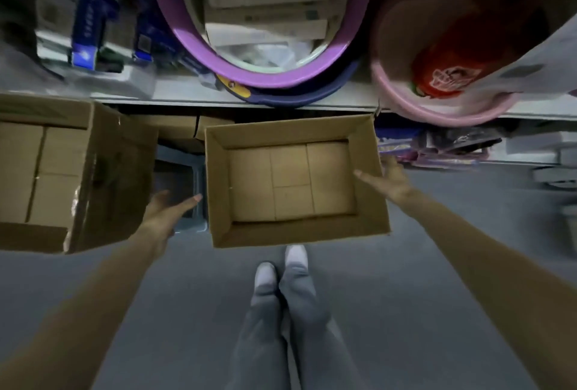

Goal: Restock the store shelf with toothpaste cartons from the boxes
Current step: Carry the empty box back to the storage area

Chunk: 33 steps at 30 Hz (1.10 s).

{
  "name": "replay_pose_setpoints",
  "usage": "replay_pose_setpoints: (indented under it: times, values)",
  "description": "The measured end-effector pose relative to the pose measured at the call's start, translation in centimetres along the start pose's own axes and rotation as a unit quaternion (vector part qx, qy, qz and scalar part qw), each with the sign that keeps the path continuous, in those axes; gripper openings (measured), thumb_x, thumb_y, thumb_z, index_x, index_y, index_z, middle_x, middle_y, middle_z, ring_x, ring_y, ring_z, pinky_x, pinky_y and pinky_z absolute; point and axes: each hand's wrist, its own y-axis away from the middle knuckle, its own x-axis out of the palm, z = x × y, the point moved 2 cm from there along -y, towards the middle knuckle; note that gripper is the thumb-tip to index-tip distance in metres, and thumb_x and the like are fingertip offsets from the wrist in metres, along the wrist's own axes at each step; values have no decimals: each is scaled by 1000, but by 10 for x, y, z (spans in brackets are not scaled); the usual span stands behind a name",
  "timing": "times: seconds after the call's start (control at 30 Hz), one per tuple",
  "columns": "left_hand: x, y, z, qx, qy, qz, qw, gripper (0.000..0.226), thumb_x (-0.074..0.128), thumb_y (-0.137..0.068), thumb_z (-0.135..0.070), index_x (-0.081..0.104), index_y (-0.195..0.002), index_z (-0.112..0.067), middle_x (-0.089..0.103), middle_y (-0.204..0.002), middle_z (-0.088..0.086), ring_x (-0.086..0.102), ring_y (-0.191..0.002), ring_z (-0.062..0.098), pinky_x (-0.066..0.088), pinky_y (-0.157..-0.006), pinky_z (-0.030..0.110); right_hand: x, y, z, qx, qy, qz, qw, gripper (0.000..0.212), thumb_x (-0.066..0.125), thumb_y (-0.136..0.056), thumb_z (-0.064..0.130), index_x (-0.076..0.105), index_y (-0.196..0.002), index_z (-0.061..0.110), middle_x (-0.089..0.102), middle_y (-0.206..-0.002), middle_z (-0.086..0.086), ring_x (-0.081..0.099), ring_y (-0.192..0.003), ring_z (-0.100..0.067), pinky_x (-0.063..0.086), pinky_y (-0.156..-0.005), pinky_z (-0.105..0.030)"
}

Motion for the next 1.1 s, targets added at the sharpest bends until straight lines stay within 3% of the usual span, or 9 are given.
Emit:
replay_pose_setpoints:
  times: [0.07,0.3,0.4,0.47,0.6,0.73,0.8,0.9,1.1]
  values:
    - [19,-25,18,-19,2,12,1000,87,75,-80,-35,26,-149,-16,33,-152,7,35,-136,30,36,-103,46,6,-18,-8,25,2,-36,999,93,76,-71,51,31,-140,8,43,-140,-14,42,-129,-35,38,-106,-49]
    - [75,-86,26,-16,39,44,998,76,74,-82,-33,35,-144,-13,49,-140,7,48,-122,24,37,-105,38,34,-84,-38,89,-42,-41,994,102,80,-69,44,19,-144,14,35,-145,-14,38,-132,-35,34,-111,-50]
    - [88,-98,21,-16,66,34,997,79,75,-79,-36,36,-144,-16,51,-138,6,48,-126,26,36,-109,44,40,-99,-49,83,-70,-49,993,100,79,-74,37,15,-147,12,33,-148,-14,37,-134,-34,32,-111,-43]
    - [93,-99,19,-15,85,20,996,83,76,-78,-36,32,-146,-16,49,-141,8,45,-129,28,33,-112,47,46,-95,-50,90,-86,-51,991,113,83,-66,40,11,-149,14,32,-150,-13,35,-136,-33,31,-111,-43]
    - [97,-88,25,-26,110,0,994,95,79,-76,-30,22,-150,-12,41,-146,11,39,-135,30,29,-114,44,55,-77,-46,117,-108,-57,986,145,82,-25,68,15,-145,23,37,-146,-14,37,-134,-36,32,-110,-53]
    - [84,-57,40,-38,119,-2,992,106,84,-65,-40,24,-148,-9,43,-144,14,42,-131,33,32,-112,47,47,-40,-42,107,-62,-39,992,125,82,-48,67,24,-144,12,37,-144,-19,40,-129,-39,34,-108,-53]
    - [74,-36,47,-50,135,-5,990,91,80,-75,-29,27,-146,-6,44,-143,15,42,-132,33,33,-112,45,39,-26,-39,114,-60,-19,991,128,82,-35,73,27,-137,19,42,-139,-15,44,-125,-36,38,-106,-54]
    - [55,1,64,-51,128,-27,990,83,80,-75,-35,37,-138,-3,50,-137,19,51,-124,35,42,-104,44,32,-22,-51,82,-45,17,996,136,77,-21,82,26,-134,24,43,-138,-10,45,-125,-32,39,-105,-53]
    - [-2,81,126,-69,178,-63,980,86,81,-72,-40,38,-137,-3,51,-135,19,52,-122,37,43,-103,49,35,101,20,32,47,29,998,150,75,-34,77,7,-147,7,28,-151,-17,30,-138,-36,29,-113,-51]
